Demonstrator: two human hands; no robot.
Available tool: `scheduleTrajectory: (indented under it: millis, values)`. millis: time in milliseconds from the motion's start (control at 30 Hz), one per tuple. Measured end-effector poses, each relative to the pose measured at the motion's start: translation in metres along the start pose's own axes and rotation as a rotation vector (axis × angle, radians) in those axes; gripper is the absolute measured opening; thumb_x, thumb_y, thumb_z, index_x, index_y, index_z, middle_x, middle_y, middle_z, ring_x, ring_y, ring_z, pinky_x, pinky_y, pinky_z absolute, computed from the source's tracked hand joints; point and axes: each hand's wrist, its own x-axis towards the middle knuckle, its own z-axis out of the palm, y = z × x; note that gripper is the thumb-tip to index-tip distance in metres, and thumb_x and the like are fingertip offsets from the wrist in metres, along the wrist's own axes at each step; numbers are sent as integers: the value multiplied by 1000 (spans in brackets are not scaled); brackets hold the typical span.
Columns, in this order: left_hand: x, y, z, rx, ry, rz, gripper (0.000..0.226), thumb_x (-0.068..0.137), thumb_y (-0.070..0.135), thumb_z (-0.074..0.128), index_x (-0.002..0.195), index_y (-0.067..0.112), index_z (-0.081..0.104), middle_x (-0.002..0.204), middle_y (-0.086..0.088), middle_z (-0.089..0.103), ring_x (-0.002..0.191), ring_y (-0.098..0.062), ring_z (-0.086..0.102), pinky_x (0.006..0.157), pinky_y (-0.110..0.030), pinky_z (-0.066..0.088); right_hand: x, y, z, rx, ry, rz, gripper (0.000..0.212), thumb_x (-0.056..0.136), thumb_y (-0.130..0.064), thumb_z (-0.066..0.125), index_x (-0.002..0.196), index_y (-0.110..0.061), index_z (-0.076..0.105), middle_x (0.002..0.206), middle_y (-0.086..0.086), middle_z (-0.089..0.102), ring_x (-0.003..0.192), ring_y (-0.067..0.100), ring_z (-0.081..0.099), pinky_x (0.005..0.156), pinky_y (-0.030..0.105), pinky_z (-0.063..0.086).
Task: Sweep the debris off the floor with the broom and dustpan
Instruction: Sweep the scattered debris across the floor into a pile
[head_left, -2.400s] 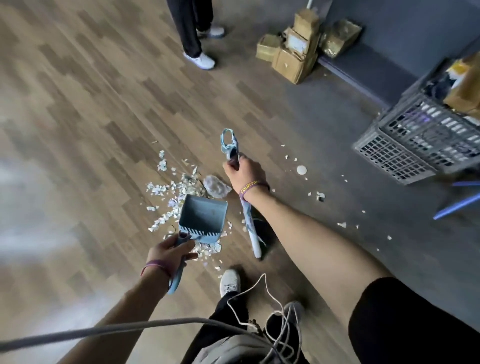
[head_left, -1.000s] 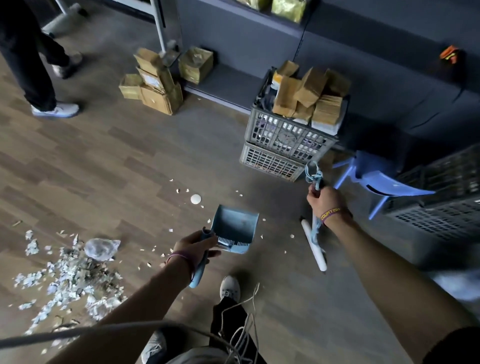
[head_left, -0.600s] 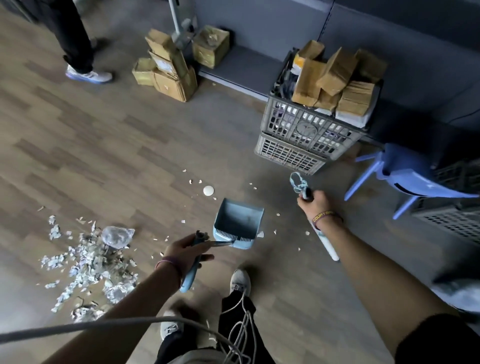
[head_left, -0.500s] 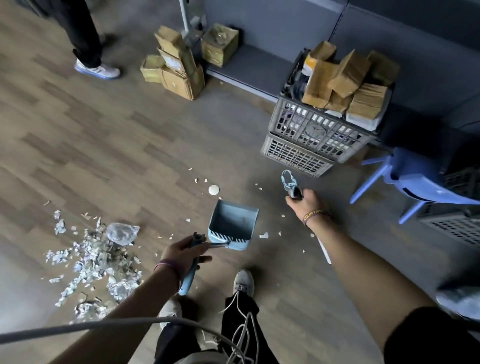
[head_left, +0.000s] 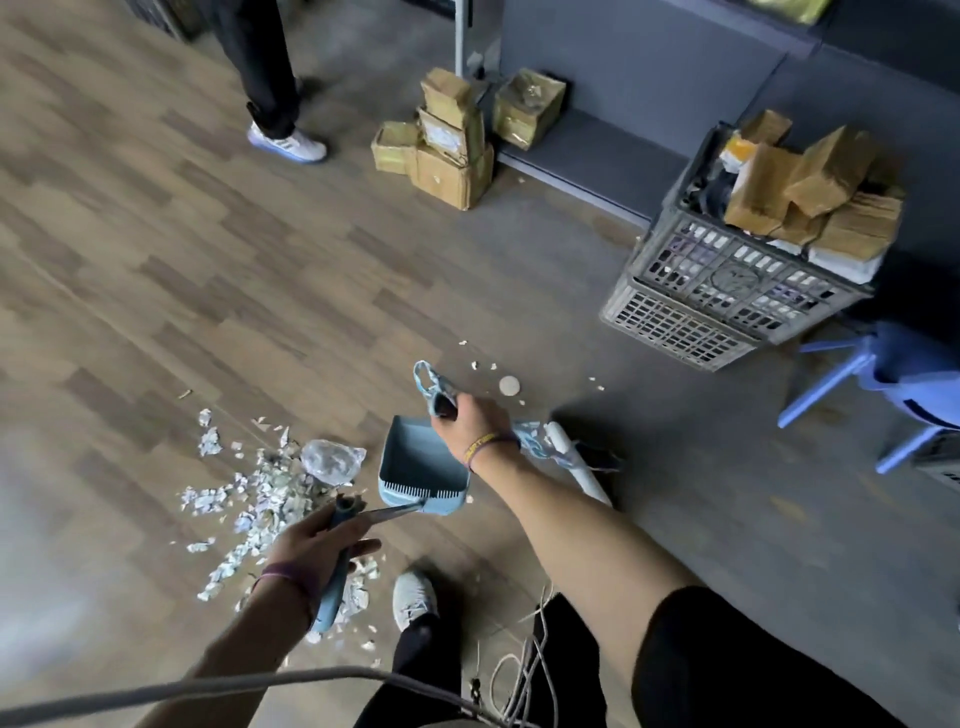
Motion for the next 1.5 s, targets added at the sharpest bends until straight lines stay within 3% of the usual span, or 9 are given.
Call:
scheduleTrajectory:
  millis: [367,567,767,867,967,1100,1267,1400,1500]
  values:
    - [-17,14,-148,-50,295,66,22,81,-8,61,93,10,66,49,9,66,41,-10,64,32,-10,36,-46,-211,74,-31,-140,-306,34,91,-28,51,112,-3,58,104,24,66,96,41,62,78,38,47]
    - [-25,34,-155,-86,316,128,23,80,-10,60,95,5,66,68,-9,65,37,-9,61,32,-10,35,-41,-227,44,7,-52,-270,26,87,-24,52,105,-7,61,106,20,67,99,41,61,78,36,47]
    - [-16,68,-132,-224,287,138,23,82,-10,56,78,11,64,48,4,65,36,-10,61,35,-13,36,-15,-213,-16,63,56,-252,20,84,-27,57,96,-13,65,103,15,69,98,36,62,78,34,48]
    - [-5,87,-112,-255,249,148,23,83,-10,55,78,10,63,55,-4,65,36,-10,61,31,-10,35,4,-193,-47,88,79,-237,6,76,-23,64,76,-18,60,92,4,71,92,29,64,77,30,49]
    - [9,104,-86,-251,213,156,22,83,-8,56,78,12,64,55,0,66,40,-11,64,36,-13,37,26,-167,-80,88,111,-188,25,73,-20,65,59,-20,44,77,2,66,83,29,64,73,30,50]
    - [34,124,-46,-242,211,160,22,82,-7,57,74,13,65,63,-1,66,44,-13,66,43,-18,39,70,-130,-119,75,101,-189,10,71,-16,65,69,-22,57,91,12,71,86,29,64,76,31,51]
    - [65,147,6,-310,246,114,19,82,-5,58,79,12,66,73,-6,66,49,-15,68,52,-24,40,134,-83,-157,106,81,-221,27,68,-11,68,93,-17,68,80,5,69,74,22,60,72,28,49]
    - [93,164,42,-309,287,70,19,84,-4,57,76,13,64,55,3,68,47,-15,68,37,-12,37,168,-37,-160,85,-29,-230,32,64,-30,61,94,-19,68,74,5,67,71,17,57,67,25,47]
    - [108,167,60,-268,285,47,21,85,-5,56,73,11,61,48,4,65,44,-13,66,35,-10,36,178,-10,-148,12,-127,-256,31,76,-17,68,107,-18,69,93,9,72,87,23,65,72,22,46]
